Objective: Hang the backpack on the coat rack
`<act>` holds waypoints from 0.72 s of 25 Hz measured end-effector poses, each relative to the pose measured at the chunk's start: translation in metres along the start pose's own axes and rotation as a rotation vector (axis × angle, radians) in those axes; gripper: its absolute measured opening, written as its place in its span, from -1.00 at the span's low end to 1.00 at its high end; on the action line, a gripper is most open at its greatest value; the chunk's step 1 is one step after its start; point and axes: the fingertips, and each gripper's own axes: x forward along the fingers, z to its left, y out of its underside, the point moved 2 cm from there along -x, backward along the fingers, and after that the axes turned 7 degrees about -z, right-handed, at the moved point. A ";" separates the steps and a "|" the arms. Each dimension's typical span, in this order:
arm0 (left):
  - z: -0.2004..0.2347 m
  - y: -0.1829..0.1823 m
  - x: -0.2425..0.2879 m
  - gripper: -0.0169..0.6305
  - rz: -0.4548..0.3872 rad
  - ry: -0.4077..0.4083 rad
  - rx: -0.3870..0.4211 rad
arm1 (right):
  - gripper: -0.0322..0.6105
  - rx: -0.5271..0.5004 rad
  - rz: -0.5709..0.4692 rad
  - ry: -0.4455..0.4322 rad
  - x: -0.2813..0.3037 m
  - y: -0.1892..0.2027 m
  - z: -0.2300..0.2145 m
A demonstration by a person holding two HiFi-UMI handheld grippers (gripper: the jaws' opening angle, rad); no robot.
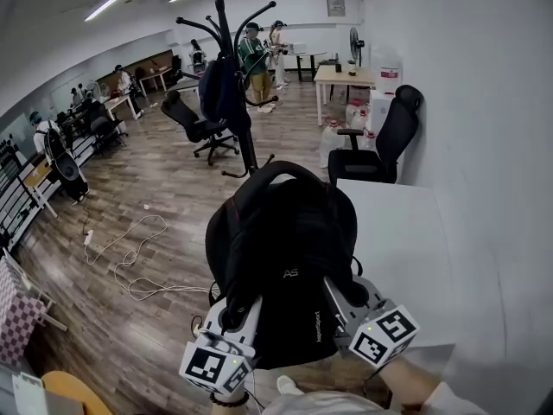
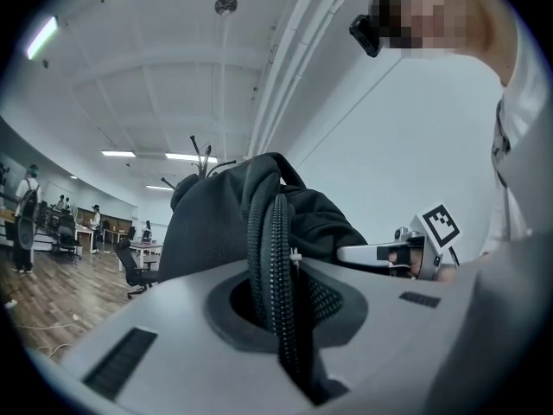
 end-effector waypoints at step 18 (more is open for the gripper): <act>0.110 -0.011 0.045 -0.86 -0.019 0.078 0.004 | -0.80 -0.027 -0.021 0.063 0.112 0.007 -0.007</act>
